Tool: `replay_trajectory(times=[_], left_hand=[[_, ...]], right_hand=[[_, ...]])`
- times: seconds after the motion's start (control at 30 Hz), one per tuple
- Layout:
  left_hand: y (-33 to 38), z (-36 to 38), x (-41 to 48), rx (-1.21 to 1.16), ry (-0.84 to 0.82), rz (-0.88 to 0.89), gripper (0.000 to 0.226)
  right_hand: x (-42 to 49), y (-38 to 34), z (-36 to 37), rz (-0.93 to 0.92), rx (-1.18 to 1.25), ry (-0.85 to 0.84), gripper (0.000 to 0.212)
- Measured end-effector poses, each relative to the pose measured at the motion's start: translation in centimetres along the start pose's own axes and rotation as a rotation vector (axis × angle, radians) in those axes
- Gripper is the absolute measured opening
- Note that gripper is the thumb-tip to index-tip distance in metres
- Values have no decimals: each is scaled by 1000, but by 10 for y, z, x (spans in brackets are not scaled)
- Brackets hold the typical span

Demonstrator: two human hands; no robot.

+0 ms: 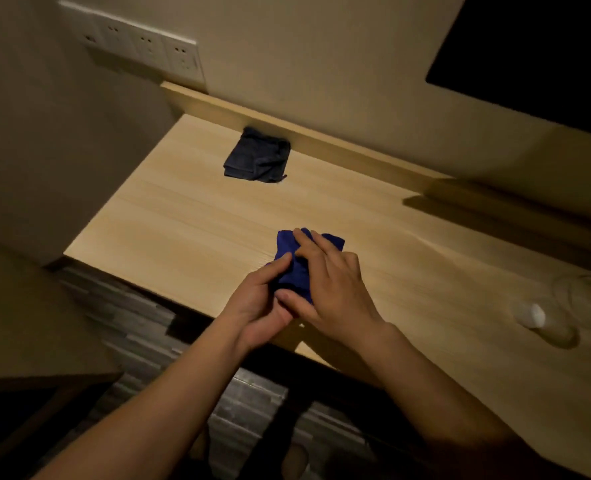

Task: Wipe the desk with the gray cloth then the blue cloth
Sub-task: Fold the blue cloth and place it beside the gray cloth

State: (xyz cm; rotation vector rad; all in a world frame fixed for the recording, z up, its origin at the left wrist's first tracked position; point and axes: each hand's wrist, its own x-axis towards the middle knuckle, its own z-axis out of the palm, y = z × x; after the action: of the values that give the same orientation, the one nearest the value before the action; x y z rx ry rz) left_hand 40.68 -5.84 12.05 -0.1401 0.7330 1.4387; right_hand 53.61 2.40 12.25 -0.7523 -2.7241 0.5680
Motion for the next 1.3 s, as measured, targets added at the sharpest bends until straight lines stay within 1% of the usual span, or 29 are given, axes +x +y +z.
replay_trajectory(times=[0.03, 0.07, 0.1, 0.13, 0.17, 0.2, 0.23, 0.27, 0.33, 0.37, 0.4, 0.43, 0.5, 0.57, 0.67, 0.73, 0.83, 0.93, 1.0, 1.03, 1.07, 1.1, 1.13, 1.17, 1.23, 1.3], left_hand=[[11, -2, -3, 8, 13, 11, 55], [23, -5, -5, 23, 23, 19, 58], [35, -8, -7, 33, 23, 25, 60], [48, -13, -9, 32, 14, 30, 61], [61, -17, -10, 23, 8, 34, 63], [75, -22, -11, 7, 3, 39, 65], [88, -28, -11, -9, -7, 42, 66], [100, -34, -10, -22, -21, 43, 66], [125, -48, -6, -24, -53, 35, 62], [137, -56, -3, -15, -68, 31, 59], [149, -63, 0, -2, -75, 28, 57], [162, -71, 4, 12, -71, 26, 55], [189, -88, 12, 34, -55, 35, 52], [220, -103, 22, 124, -1, 63, 48], [270, -121, 42, 452, 78, 169, 37], [303, -131, 60, 610, 142, 224, 33], [351, -135, 92, 760, 204, 255, 33], [392, -125, 128, 859, 189, 290, 39], [412, -118, 149, 949, 160, 275, 52], [419, -116, 158, 1072, 163, 265, 60], [423, -118, 165, 1265, 193, 264, 66], [424, -122, 171, 1488, 255, 270, 69], [423, -128, 174, 1675, 308, 297, 70], [420, -133, 176, 1800, 316, 336, 70], [414, -144, 181, 1990, 219, 439, 68], [412, -154, 193, 2189, 92, 548, 65]], right_hand=[[10, -3, -1, -29, 74, -10, 72], [19, -7, -2, -32, 164, 16, 69], [27, -11, -1, 7, 250, 74, 65], [36, -14, 2, 92, 326, 141, 62], [44, -17, 7, 216, 385, 191, 60], [54, -20, 12, 365, 439, 198, 57], [65, -24, 17, 515, 525, 157, 51], [78, -29, 22, 653, 681, 86, 44], [102, -40, 35, 854, 1131, -17, 40], [115, -45, 43, 890, 1311, -15, 36], [127, -50, 51, 884, 1419, 17, 32], [140, -55, 60, 849, 1434, 55, 30], [165, -65, 76, 781, 1316, 134, 25], [194, -73, 93, 755, 1172, 198, 20], [238, -85, 118, 747, 1005, 264, 17], [269, -87, 135, 769, 940, 310, 15], [316, -84, 154, 798, 854, 375, 14], [361, -77, 162, 792, 731, 468, 17], [384, -67, 160, 865, 604, 433, 33], [391, -62, 159, 936, 501, 365, 42], [393, -56, 158, 990, 342, 279, 49], [392, -51, 158, 1000, 167, 203, 51], [390, -47, 158, 973, 22, 161, 49], [388, -45, 158, 921, -74, 146, 46], [387, -42, 160, 767, -186, 128, 45], [389, -36, 163, 633, -272, 71, 51]])
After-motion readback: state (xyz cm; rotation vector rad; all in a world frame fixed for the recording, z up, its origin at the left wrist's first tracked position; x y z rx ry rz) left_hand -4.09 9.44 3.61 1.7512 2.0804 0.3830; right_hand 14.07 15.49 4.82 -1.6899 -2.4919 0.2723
